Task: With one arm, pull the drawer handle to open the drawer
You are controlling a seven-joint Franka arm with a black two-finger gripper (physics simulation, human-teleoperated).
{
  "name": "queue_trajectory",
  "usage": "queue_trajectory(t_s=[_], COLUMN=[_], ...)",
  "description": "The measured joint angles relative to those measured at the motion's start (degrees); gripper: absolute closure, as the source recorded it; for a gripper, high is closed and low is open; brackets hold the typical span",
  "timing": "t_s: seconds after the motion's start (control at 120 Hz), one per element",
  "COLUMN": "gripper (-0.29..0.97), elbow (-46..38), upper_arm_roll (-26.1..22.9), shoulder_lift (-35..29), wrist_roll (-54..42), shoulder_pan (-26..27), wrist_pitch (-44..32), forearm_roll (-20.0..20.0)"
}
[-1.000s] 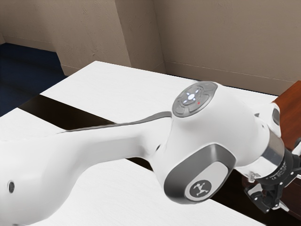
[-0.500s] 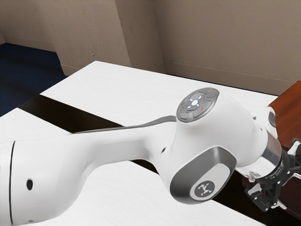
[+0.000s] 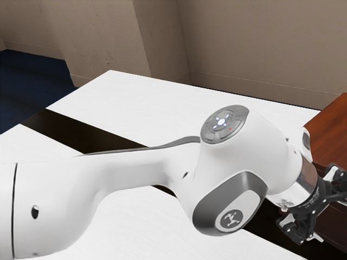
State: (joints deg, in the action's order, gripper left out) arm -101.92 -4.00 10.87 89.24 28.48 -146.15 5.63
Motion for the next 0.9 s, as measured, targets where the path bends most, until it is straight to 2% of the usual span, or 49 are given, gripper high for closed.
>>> queue_trajectory(t_s=[0.175,0.483,0.9], gripper=[0.15,0.39,0.46], elbow=[0.0,-1.0,-7.2], upper_arm_roll=[0.0,0.0,0.1], shoulder_lift=[0.0,-1.7,-6.8], wrist_roll=[0.1,0.2,0.3], shoulder_pan=[0.6,0.7,1.3], wrist_pitch=[0.0,0.3,-0.2], forearm_roll=[0.1,-0.3,-0.6])
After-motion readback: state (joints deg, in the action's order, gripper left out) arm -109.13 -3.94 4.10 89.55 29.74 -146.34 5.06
